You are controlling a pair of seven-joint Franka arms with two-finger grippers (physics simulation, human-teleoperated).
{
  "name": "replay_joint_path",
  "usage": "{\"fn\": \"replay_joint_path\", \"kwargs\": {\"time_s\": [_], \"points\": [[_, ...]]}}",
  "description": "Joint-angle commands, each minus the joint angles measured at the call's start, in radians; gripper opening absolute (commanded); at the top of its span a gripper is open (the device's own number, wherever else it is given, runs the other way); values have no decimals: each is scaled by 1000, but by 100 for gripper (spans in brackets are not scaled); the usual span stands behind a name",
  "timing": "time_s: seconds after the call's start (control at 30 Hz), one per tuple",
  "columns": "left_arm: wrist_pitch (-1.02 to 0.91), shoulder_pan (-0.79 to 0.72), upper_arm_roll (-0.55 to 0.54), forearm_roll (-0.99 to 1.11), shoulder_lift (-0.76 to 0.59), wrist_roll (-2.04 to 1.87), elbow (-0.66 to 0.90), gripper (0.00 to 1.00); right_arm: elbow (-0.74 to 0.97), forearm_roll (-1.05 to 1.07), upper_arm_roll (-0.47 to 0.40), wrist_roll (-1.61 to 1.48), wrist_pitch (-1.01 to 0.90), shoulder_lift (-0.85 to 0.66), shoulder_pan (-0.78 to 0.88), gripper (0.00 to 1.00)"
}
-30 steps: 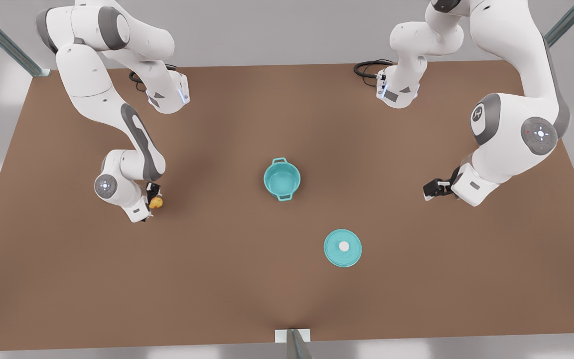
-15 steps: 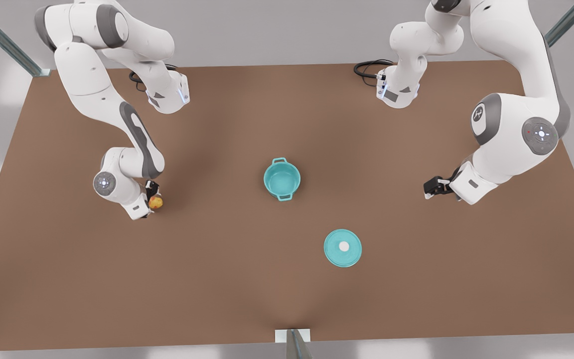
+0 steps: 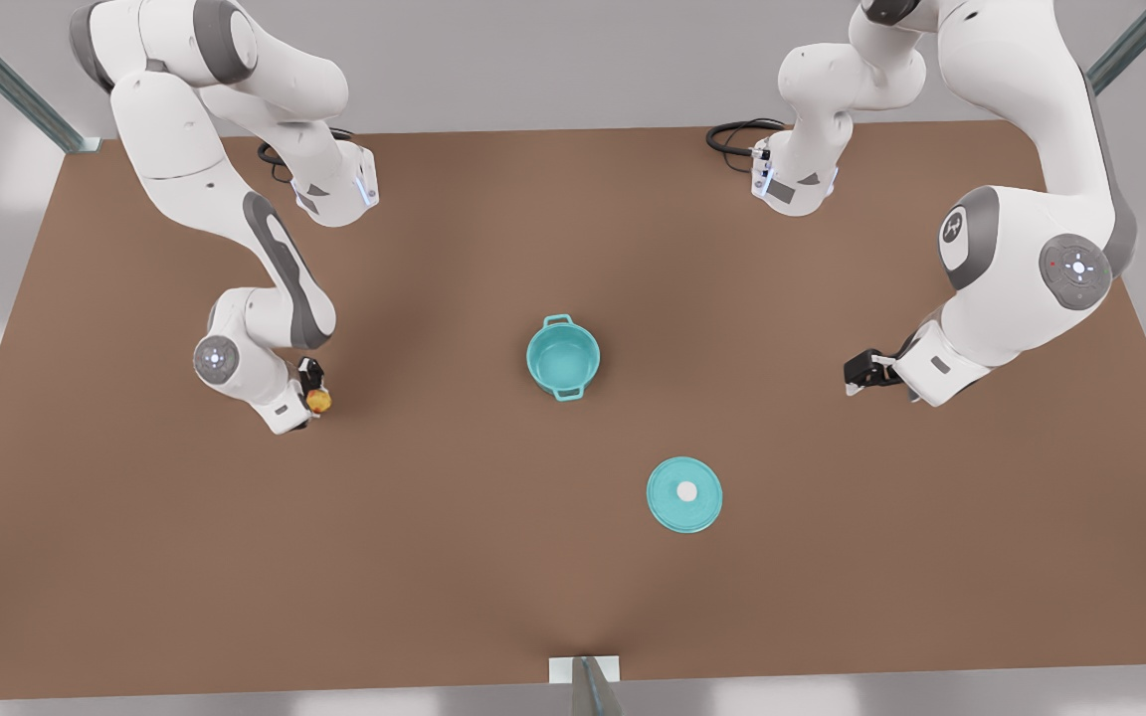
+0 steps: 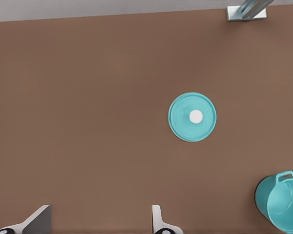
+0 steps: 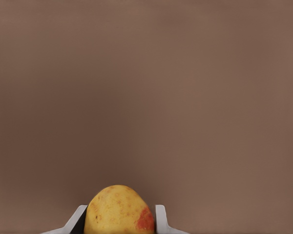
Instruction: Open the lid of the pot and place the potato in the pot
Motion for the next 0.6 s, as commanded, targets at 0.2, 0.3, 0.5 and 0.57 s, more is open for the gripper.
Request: {"fn": "replay_joint_path", "kwargs": {"time_s": [0.2,0.3,0.5,0.57], "points": [[0,0,0,1,-1,31,1,100,8,104,142,-77,-20,-50,0,52],[-2,0,0,2,-3,31,1,100,16,170,211,-79,-19,-62,2,52],[-2,0,-2,2,-3,31,1,100,37,308,349,-77,-17,-64,3,51],[-2,0,-2,2,-3,31,1,100,60,357,400,-71,-17,-62,8,51]]}}
